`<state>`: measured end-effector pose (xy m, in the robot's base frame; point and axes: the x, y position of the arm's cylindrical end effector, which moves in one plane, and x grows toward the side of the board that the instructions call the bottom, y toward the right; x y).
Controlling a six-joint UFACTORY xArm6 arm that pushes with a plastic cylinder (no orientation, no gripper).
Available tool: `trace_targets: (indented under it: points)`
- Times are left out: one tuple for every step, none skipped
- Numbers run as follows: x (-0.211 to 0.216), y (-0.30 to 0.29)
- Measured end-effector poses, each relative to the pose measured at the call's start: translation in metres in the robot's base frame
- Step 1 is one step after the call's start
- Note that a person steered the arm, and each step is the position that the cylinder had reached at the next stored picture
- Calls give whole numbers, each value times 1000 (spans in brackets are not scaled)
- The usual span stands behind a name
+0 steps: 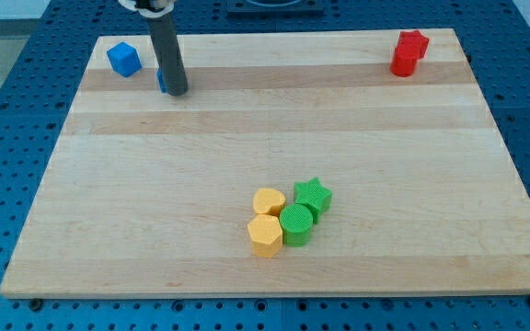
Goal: Push the blue triangle to the right of blue cube
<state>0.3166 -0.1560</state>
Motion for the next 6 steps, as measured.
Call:
trace_targets:
  points:
    - [-11, -13]
    - [-20, -20]
    - [-29, -29]
    - [-35, -35]
    - [-36, -35]
    - [-36, -35]
